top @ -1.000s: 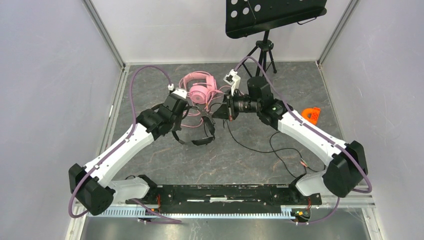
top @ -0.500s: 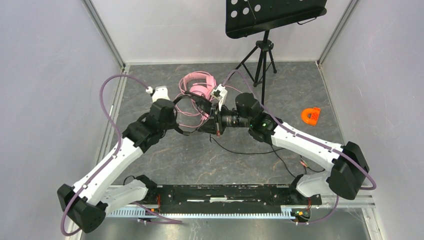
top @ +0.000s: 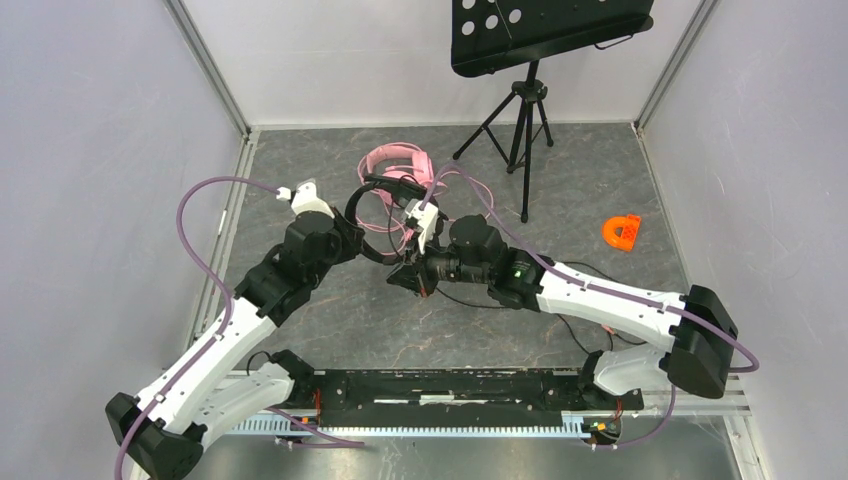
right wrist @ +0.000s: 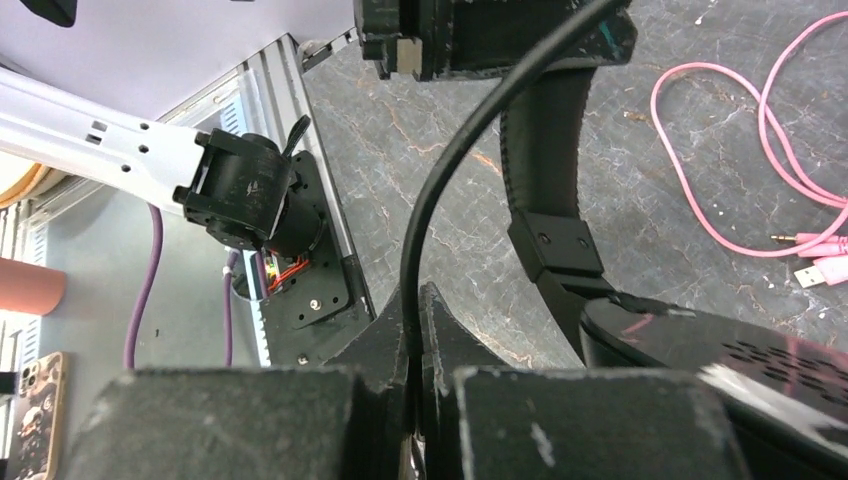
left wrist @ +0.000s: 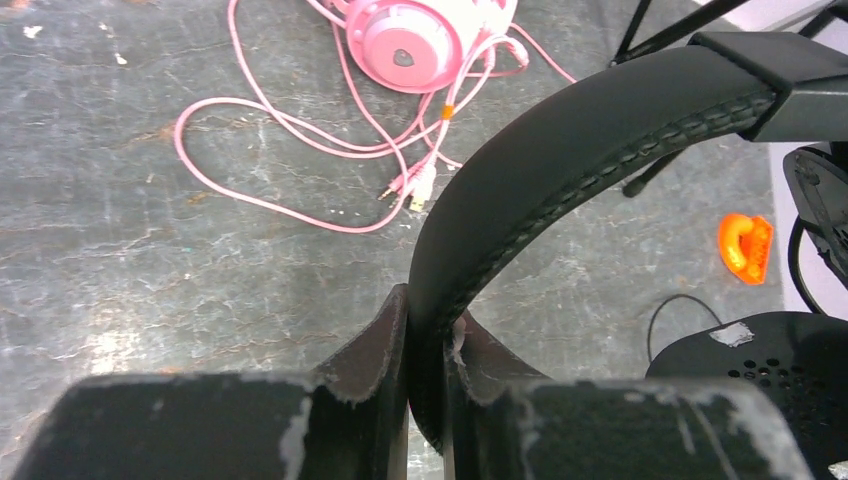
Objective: Wrap the headphones
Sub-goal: Wrap the headphones cable around the headphones.
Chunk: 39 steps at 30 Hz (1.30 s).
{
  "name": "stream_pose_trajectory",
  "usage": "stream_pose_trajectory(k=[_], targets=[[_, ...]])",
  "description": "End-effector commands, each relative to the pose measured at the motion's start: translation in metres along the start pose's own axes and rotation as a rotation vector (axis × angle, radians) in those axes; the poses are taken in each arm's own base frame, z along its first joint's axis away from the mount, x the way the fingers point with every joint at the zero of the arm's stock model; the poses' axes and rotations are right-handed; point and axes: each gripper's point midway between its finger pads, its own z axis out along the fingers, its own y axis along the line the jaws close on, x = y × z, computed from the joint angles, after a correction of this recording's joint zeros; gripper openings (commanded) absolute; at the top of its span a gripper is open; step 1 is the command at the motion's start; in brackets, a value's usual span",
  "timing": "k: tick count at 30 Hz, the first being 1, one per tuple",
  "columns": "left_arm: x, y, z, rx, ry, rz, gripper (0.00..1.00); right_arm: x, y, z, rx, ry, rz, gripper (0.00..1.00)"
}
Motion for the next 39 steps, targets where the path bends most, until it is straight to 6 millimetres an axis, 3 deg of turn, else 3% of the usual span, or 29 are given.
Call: stream_pose_trajectory(k=[1,6,11,20,25,28,35,39], targets=[[-0.028,-0.034,-0.007,0.139,-0.086,-0.140,0.02,-0.027,-0.004,0.000,0.084,-0.061,-0.083,0.00],[-0.017,-0.031,-0.005,0.158,-0.071,-0.114,0.02,-0.067,-0.017,-0.008,0.203,-0.144,-0.161,0.00],[-0.012,-0.029,-0.005,0.170,-0.067,-0.090,0.02,-0.087,-0.017,-0.005,0.225,-0.148,-0.196,0.00],[-0.019,-0.032,-0.006,0.153,-0.066,-0.137,0.02,-0.036,-0.015,0.018,0.129,-0.014,-0.151,0.00],[-0.026,-0.038,-0.007,0.160,-0.068,-0.172,0.02,-0.034,-0.018,0.013,0.151,-0.002,-0.167,0.00],[-0.031,-0.043,-0.007,0.177,-0.072,-0.204,0.02,-0.035,-0.019,0.010,0.164,0.001,-0.180,0.06],[-0.034,-0.057,-0.010,0.242,-0.050,-0.262,0.02,-0.018,-0.039,0.000,0.244,0.003,-0.221,0.09],[-0.035,-0.062,-0.017,0.276,-0.042,-0.288,0.02,-0.020,-0.037,-0.009,0.240,-0.044,-0.247,0.11]])
